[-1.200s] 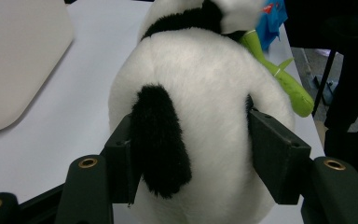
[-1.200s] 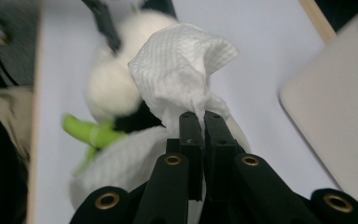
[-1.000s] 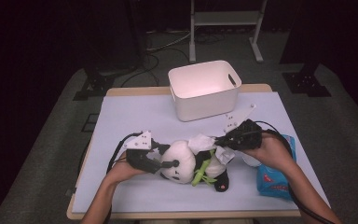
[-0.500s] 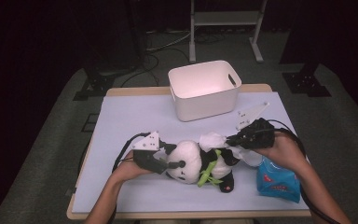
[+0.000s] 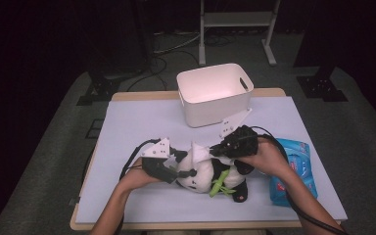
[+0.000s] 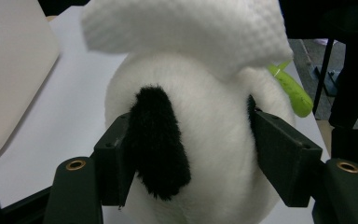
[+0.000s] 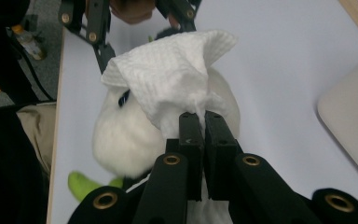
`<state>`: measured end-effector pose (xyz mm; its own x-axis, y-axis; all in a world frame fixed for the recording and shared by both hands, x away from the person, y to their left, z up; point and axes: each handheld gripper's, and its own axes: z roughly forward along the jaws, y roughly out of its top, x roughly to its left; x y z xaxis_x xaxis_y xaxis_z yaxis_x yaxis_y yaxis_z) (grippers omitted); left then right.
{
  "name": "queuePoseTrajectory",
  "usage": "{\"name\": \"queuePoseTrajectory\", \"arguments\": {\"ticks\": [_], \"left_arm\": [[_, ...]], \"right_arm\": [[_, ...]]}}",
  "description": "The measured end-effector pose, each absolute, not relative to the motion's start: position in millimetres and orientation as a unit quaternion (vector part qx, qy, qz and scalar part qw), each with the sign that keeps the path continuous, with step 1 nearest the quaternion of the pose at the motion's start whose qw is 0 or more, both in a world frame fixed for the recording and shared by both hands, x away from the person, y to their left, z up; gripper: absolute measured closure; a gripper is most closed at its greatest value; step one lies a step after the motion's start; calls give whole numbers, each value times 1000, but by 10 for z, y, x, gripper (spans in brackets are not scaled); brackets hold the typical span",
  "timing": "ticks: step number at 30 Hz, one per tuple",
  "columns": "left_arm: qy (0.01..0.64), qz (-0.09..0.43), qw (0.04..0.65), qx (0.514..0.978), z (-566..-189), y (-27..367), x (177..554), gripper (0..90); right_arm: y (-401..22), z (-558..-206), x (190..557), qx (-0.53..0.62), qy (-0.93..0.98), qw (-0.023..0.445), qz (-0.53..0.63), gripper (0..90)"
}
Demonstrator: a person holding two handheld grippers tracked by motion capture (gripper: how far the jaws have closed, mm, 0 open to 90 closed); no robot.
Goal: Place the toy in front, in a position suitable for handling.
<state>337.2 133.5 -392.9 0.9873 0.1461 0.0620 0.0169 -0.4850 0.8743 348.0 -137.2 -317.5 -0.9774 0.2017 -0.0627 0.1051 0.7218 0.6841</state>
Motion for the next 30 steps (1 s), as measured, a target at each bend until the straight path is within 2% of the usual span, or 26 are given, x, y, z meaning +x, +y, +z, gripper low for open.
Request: {"name": "queuePoseTrajectory", "arguments": {"ticks": [5,11,30], "left_arm": [[47,63,504,860,-3933,1334,3371,328],[50,62,506,859,-3942,1345,3369,325],[51,59,497,864,-3924,1351,3377,303]], "right_arm": [[-1197,-3204,3542,74,928,52,362,862],[-1246,-3207,3579,80,930,48,356,862],[-2023,-3046,3542,145,931,73,328,860]]}}
